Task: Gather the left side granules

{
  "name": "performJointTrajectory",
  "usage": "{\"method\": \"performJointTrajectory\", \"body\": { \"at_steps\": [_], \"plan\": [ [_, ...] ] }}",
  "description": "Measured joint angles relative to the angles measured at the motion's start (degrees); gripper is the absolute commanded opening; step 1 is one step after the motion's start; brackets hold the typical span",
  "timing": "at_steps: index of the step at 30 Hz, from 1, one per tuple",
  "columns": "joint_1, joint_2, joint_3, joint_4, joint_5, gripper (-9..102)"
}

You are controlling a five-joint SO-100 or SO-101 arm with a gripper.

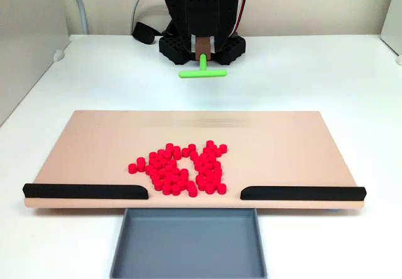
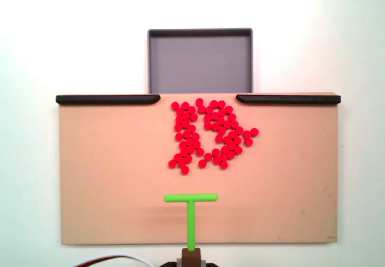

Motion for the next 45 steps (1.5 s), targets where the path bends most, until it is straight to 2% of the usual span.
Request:
{"method": "performJointTrajectory", "body": {
  "at_steps": [45],
  "plan": [
    [0.0, 0.4, 0.0, 0.0, 4.0, 0]
  ]
}}
